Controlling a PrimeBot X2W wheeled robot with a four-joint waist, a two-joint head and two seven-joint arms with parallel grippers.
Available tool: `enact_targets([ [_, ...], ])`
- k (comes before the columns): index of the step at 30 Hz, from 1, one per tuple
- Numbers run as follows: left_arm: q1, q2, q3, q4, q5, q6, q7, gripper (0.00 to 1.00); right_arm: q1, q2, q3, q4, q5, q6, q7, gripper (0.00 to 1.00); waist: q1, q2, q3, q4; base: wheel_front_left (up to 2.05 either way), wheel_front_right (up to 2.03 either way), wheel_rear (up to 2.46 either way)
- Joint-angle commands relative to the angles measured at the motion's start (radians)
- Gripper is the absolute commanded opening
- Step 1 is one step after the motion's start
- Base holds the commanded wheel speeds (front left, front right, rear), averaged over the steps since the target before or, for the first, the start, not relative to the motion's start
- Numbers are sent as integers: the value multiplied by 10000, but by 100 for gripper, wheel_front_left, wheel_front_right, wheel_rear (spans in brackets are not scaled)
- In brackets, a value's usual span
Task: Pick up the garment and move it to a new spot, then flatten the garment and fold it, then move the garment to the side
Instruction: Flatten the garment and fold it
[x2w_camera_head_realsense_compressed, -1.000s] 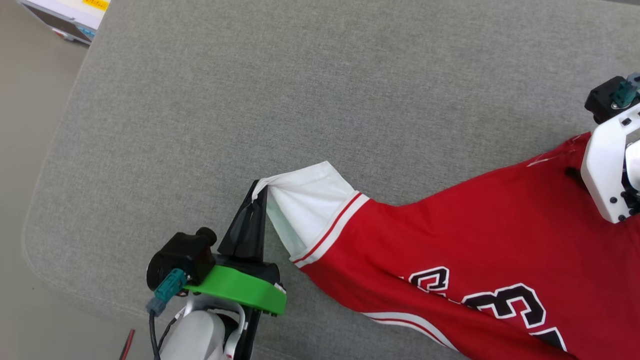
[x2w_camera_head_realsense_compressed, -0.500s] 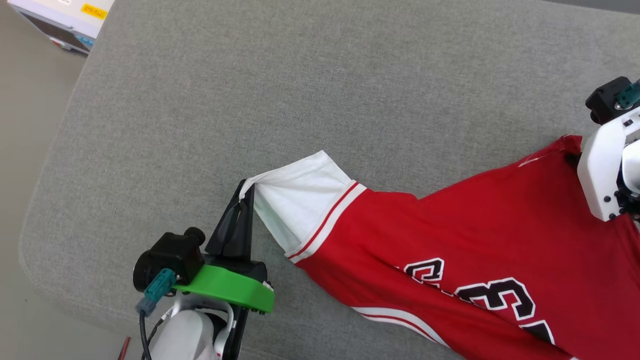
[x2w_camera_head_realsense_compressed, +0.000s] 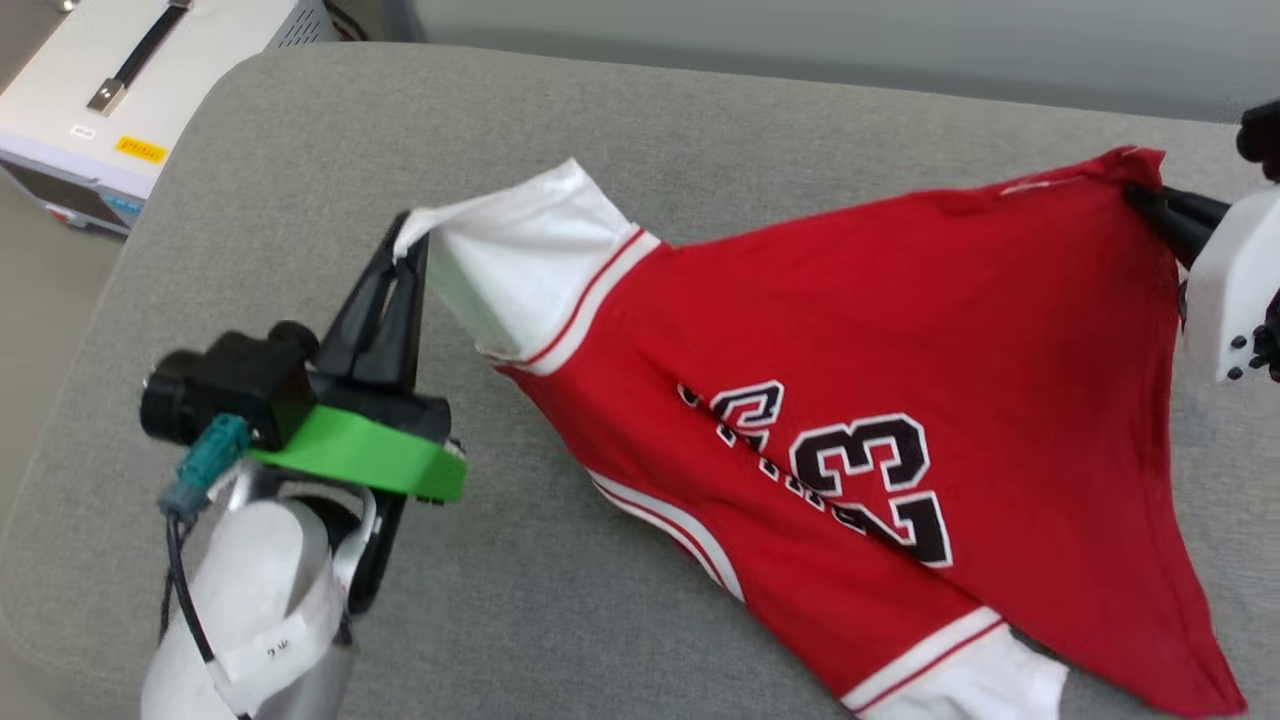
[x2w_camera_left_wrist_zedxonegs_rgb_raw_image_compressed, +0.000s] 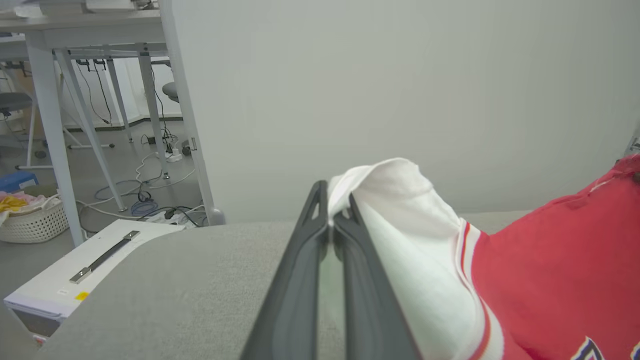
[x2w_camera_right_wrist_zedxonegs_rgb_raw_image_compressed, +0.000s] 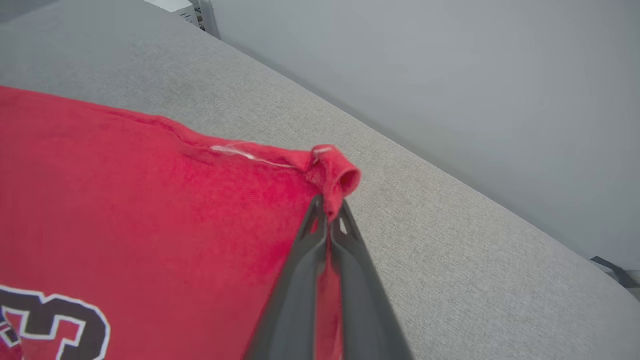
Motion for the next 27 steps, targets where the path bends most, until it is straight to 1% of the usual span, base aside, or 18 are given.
enact_targets([
  [1, -570, 147, 76, -177, 165, -83, 125, 0, -63, 102, -255, -120, -99, -6, -166, 0, 0, 0, -337, -421, 0, 0, 0],
  [6, -2245, 525, 176, -359, 249, -277, 590, 0, -479, 419, -1142, -451, -359, -6, -415, 0, 0, 0, -120, -628, 0, 0, 0],
  [9, -3563, 769, 125, -356, 353, -439, 871, 0, -1012, 639, -1677, -685, -695, -6, -519, 0, 0, 0, 252, -742, 0, 0, 0],
  [15, -6532, 1131, -148, 286, 282, -740, 1319, 0, -2835, 1089, -2440, -880, -1405, -6, -619, 0, 0, 0, 1290, -907, 0, 0, 0],
  [20, -9208, 1473, -406, 1492, 262, -845, 1400, 0, -4901, 1414, -2606, -379, -2041, -6, -670, 0, 0, 0, 2097, -1042, 0, 0, 0],
  [27, -12473, 1520, -771, 3495, 269, -881, 1005, 0, -7809, 1637, -2150, 1128, -2886, -6, -1187, 0, 0, 0, 2826, -1129, 0, 0, 0],
])
